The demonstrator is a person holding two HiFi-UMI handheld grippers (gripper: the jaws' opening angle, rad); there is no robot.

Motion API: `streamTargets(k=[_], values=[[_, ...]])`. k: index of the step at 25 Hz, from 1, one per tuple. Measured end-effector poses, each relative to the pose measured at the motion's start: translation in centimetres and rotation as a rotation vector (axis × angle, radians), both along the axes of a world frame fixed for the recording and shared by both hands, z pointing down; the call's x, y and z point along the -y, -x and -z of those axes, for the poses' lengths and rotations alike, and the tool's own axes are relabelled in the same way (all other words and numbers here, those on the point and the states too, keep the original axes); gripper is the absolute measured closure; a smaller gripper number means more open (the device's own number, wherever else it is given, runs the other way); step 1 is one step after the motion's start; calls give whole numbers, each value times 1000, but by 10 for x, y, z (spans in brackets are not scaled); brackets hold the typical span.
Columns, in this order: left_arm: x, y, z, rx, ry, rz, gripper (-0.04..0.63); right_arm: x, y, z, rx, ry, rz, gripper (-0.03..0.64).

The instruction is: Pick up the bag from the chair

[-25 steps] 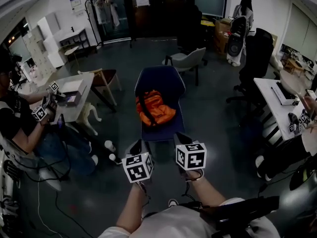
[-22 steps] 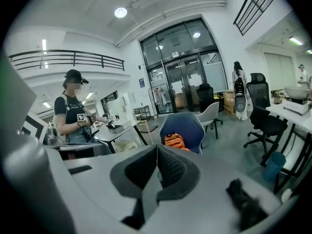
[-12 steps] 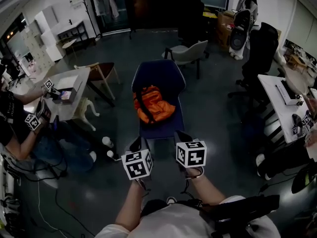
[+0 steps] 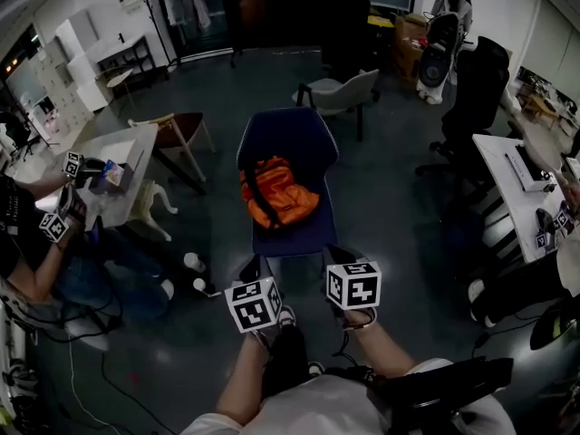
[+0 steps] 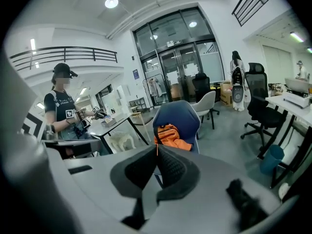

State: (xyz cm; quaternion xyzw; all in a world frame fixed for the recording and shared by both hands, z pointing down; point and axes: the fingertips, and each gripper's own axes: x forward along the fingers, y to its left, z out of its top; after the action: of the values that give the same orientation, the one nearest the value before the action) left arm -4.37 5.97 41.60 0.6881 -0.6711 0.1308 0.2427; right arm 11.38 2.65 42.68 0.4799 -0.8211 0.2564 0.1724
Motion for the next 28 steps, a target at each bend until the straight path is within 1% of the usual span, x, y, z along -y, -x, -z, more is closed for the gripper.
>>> streamTargets(k=[4,10,17,21,28], values=[[25,6,0,8,-6,-14,584,22,2,-3,6,2,-23,584],[87,20,4,14,-32,-26,583,78,11,-1,14,-20,-51,584],[161,45,15,31,-31,-45,583,148,36,9,20,-20,-72,584],[193,59,17,31,-41,-51,583,179,51,6,21,-15,-76,583],[232,91,-6,15,16,-49,583,220,80,-9,12,22,-78,584]])
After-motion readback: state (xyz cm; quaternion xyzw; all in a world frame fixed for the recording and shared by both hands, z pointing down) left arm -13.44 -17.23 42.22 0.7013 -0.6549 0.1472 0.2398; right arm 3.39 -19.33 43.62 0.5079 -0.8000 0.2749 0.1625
